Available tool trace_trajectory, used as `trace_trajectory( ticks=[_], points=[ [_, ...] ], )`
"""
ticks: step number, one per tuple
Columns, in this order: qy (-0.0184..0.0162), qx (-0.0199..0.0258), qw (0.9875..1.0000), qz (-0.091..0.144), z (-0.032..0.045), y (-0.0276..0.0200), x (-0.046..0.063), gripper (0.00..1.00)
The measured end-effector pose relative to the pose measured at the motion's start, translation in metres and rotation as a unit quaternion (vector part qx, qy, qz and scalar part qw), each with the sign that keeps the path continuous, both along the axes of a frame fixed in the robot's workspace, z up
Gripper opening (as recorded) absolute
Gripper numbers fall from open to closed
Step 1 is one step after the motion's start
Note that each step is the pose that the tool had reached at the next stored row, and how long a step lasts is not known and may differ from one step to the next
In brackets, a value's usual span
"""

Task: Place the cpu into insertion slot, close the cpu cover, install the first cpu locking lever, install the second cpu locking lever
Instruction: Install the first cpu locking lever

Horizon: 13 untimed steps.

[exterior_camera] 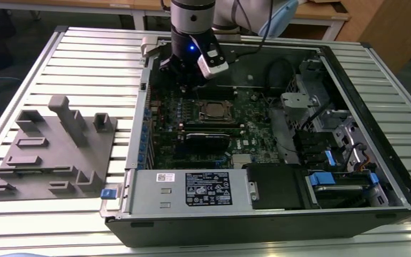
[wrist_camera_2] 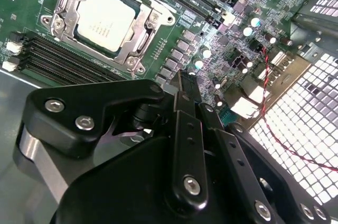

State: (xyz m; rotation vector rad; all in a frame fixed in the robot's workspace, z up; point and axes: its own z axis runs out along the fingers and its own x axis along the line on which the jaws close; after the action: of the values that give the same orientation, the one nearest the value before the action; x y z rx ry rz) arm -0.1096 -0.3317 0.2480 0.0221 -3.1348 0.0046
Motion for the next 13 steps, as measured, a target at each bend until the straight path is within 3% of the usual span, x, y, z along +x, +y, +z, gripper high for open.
trace_trajectory(
  ticks=[6,13],
  points=[
    [0.0,0.0091,1.0,0.0,0.0001,0.0027,-0.001,0.11],
    [0.0,0.0251,0.9997,0.0,0.0001,0.0087,-0.0023,0.11]
  ],
)
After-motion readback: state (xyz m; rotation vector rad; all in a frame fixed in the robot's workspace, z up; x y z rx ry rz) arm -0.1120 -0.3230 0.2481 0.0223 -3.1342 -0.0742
